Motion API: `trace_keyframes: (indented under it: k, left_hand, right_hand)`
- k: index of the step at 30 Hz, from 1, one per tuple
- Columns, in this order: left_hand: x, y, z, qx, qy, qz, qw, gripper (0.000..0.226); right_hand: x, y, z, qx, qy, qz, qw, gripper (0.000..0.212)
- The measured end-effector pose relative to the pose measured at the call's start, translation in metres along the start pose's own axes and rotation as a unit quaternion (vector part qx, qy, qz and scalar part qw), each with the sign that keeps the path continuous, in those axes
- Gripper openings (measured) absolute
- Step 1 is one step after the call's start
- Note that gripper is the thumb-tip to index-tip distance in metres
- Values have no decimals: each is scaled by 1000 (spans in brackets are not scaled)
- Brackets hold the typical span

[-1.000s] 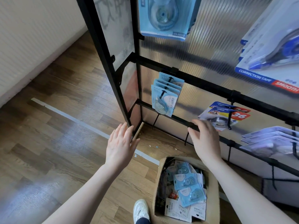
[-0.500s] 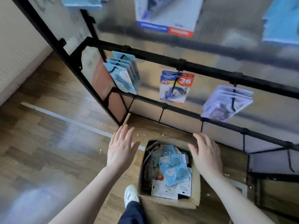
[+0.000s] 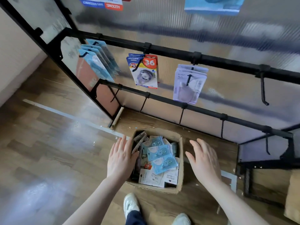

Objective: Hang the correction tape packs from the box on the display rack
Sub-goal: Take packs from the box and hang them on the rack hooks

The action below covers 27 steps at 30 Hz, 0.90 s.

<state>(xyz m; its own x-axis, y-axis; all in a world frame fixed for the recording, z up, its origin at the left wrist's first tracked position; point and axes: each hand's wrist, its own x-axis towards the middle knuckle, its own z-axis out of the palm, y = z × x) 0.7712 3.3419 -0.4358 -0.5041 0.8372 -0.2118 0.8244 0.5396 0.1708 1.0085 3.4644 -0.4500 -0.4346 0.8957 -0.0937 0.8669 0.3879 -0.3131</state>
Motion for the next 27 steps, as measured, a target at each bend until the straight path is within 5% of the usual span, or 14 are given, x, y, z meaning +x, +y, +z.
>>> trace_keyframes:
  k: [12,19,27]
  left_hand:
    - [45,-43,179,-4,-47,26,999,60]
    - [100,-59,327,19,-76,85,993,67]
    - [128,-57,393,-28,-64,68,995,78]
  right_hand:
    - [12,48,185,-14,-76,-15,997,50]
    - [54,83,310,-43,12,-61,997,50]
    - [75,91,333,-96,97,-132,982,51]
